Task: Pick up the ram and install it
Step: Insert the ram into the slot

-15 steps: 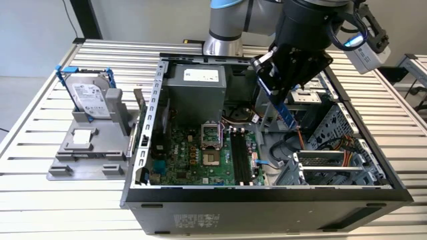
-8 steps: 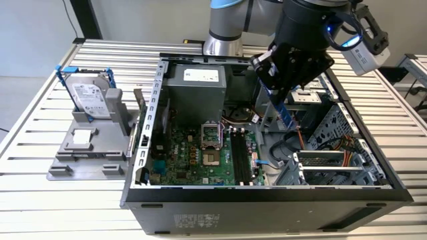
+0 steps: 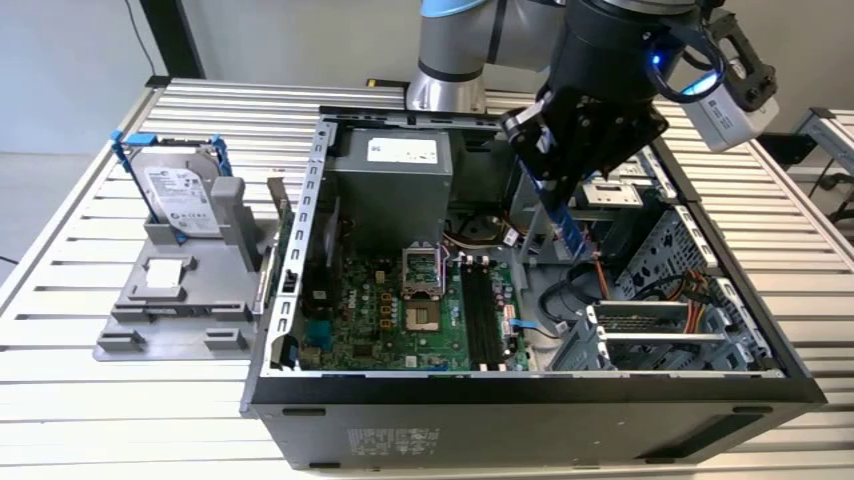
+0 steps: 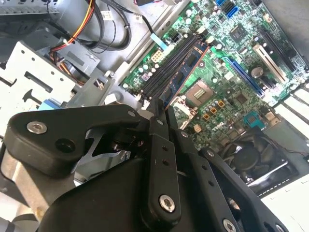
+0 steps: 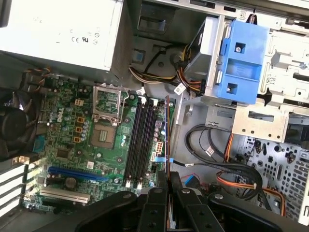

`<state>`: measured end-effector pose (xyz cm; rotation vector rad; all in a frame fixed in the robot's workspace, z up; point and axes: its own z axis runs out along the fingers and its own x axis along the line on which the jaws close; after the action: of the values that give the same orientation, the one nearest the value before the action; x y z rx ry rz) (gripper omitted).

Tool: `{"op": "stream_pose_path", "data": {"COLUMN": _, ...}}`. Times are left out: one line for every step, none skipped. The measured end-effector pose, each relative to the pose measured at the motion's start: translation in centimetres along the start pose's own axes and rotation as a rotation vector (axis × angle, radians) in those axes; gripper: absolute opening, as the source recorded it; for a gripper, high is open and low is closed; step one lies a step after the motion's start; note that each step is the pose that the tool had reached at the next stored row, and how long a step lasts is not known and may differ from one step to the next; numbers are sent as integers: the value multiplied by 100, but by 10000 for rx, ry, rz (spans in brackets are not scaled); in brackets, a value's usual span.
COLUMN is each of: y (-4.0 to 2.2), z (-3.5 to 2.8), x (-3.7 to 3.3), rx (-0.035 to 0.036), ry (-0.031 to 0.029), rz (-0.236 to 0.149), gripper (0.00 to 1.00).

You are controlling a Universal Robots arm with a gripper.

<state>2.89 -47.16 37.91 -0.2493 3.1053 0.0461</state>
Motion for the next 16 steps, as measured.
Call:
{"op": "stream_pose_path", "data": {"y": 0, "z": 7, "x": 0, "rx": 0, "ry": 0, "rz": 4, "gripper": 0}}
{"op": "stream_pose_path", "data": {"y": -1, "z": 16, "x": 1, "rx": 0, "ry": 0, "rz": 11, "gripper": 0}}
{"op": "stream_pose_path", "data": {"y": -1, "z": 24, "x": 1, "rx": 1, "ry": 0, "rz": 18, "gripper": 0}}
{"op": "stream_pose_path", "data": {"y": -1, "z": 29, "x": 1, "rx": 2, "ry": 0, "rz": 25, "gripper": 0}}
{"op": "stream_pose_path", "data": {"y": -1, "z": 29, "x": 1, "rx": 3, "ry": 0, "rz": 31, "gripper": 0}}
{"op": "stream_pose_path", "data": {"y": -1, "z": 29, "x": 1, "rx": 3, "ry": 0, "rz": 36, "gripper": 0}}
{"op": "stream_pose_path", "data": {"y": -1, "z": 29, "x": 1, "rx": 3, "ry": 0, "rz": 42, "gripper": 0}}
{"op": "stream_pose_path", "data": {"y": -1, "z": 30, "x": 1, "rx": 2, "ry": 0, "rz": 47, "gripper": 0}}
{"op": "stream_pose_path", "data": {"y": -1, "z": 30, "x": 1, "rx": 2, "ry": -1, "rz": 53, "gripper": 0}}
{"op": "stream_pose_path", "data": {"y": -1, "z": 30, "x": 1, "rx": 2, "ry": -1, "rz": 58, "gripper": 0}}
{"op": "stream_pose_path", "data": {"y": -1, "z": 30, "x": 1, "rx": 2, "ry": -1, "rz": 63, "gripper": 0}}
{"op": "stream_pose_path", "data": {"y": -1, "z": 30, "x": 1, "rx": 2, "ry": -2, "rz": 69, "gripper": 0}}
{"op": "stream_pose_path", "data": {"y": -1, "z": 30, "x": 1, "rx": 3, "ry": -2, "rz": 75, "gripper": 0}}
{"op": "stream_pose_path", "data": {"y": -1, "z": 30, "x": 1, "rx": 2, "ry": -2, "rz": 80, "gripper": 0}}
{"op": "stream_pose_path", "data": {"y": -1, "z": 30, "x": 1, "rx": 3, "ry": -2, "rz": 86, "gripper": 0}}
{"op": "stream_pose_path", "data": {"y": -1, "z": 30, "x": 1, "rx": 3, "ry": -2, "rz": 91, "gripper": 0}}
